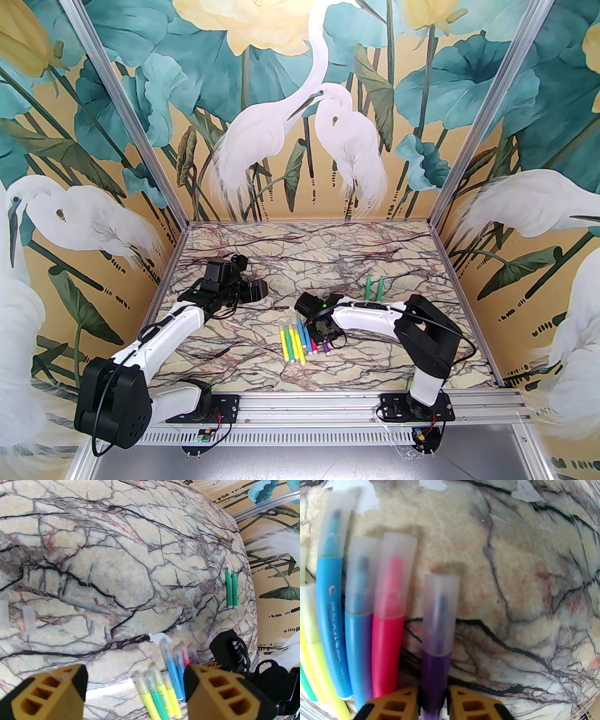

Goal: Open the pen caps

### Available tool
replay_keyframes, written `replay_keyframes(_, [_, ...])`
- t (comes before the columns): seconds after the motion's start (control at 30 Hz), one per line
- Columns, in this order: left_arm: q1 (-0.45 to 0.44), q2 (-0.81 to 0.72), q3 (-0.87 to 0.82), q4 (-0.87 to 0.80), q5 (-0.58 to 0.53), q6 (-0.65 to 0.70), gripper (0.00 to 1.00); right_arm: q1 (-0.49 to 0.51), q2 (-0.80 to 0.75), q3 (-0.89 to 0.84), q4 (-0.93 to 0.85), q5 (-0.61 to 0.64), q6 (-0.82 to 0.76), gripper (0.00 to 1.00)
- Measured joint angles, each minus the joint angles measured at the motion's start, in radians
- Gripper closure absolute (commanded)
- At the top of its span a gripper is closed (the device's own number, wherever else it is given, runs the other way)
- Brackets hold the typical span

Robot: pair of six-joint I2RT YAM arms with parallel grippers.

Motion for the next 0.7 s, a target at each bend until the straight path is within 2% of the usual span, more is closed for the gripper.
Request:
replay_keyframes(0.3, [0.0, -0.006, -0.002, 0.01, 0.013, -0.008, 0.28, 0.005, -0.028, -0.031, 0.034, 0.016, 0.002, 0.81])
replay_keyframes(0.7, [0.0, -0.005, -0.02, 0.092, 0.168, -0.051, 0.27, -0.016, -0.246, -0.126, 0.194, 0.02, -0.06, 0.82])
